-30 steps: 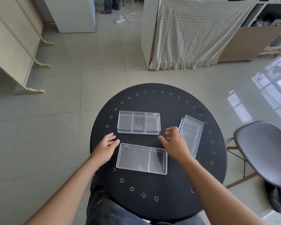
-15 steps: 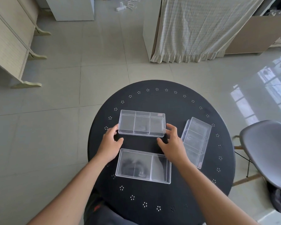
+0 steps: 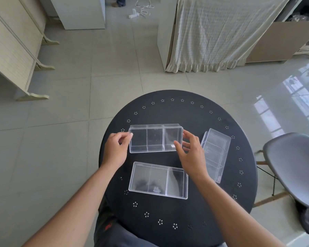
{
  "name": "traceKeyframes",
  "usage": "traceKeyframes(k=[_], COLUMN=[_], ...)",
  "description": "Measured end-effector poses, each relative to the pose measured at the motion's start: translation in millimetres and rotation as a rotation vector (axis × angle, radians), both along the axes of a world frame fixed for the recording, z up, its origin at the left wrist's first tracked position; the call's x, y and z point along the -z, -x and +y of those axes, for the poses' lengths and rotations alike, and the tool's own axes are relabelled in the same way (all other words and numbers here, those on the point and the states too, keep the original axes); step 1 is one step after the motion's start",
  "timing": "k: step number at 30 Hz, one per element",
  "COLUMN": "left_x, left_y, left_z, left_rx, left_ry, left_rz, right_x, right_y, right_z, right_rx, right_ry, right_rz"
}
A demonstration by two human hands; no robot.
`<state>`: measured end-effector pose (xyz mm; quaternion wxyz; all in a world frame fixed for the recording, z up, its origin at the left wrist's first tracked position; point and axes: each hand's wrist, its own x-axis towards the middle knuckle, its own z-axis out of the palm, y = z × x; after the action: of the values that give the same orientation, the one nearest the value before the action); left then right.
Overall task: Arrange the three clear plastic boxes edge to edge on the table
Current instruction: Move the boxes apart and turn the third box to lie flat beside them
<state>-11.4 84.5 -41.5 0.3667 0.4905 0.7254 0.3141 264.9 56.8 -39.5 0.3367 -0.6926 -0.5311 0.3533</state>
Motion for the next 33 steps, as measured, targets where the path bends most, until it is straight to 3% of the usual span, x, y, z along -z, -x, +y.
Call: traceKeyframes(k=[6,10,12,14,17,22,28,33], left_x=[6,4,1,-3,-17,-34,-32,-22], left_y=[-2,-6,-9,-14,-31,-81,-155,-190], left_z=[-5,-7,-7,-5,-9,-22,-53,-65], left_rx=[-0.038,-0.027,0.009,0.044,0.039,0.395,0.916,1.120], left_ry=[0.227,0.270,0.254,0.204,-0.005,-0.279,-0.260,-0.095], left_rz=[-0.273,-0.367,-0.296,-0.104,0.060,0.159,0.185,0.363], right_x=[6,7,5,1,-8,-16,-9,0], right_y=[0,-2,-7,-15,-38,-94,-147,-161], right_z=[-7,-4,-1,5,18,27,12,-11], right_rx=[-0.132,-0.193,-0.193,-0.143,-0.016,0.032,-0.096,-0.044], right_ry=[0.103,0.179,0.164,0.115,0.050,0.078,0.386,0.409], right_rz=[-0.101,-0.130,-0.119,-0.108,-0.139,-0.366,-0.563,-0.603])
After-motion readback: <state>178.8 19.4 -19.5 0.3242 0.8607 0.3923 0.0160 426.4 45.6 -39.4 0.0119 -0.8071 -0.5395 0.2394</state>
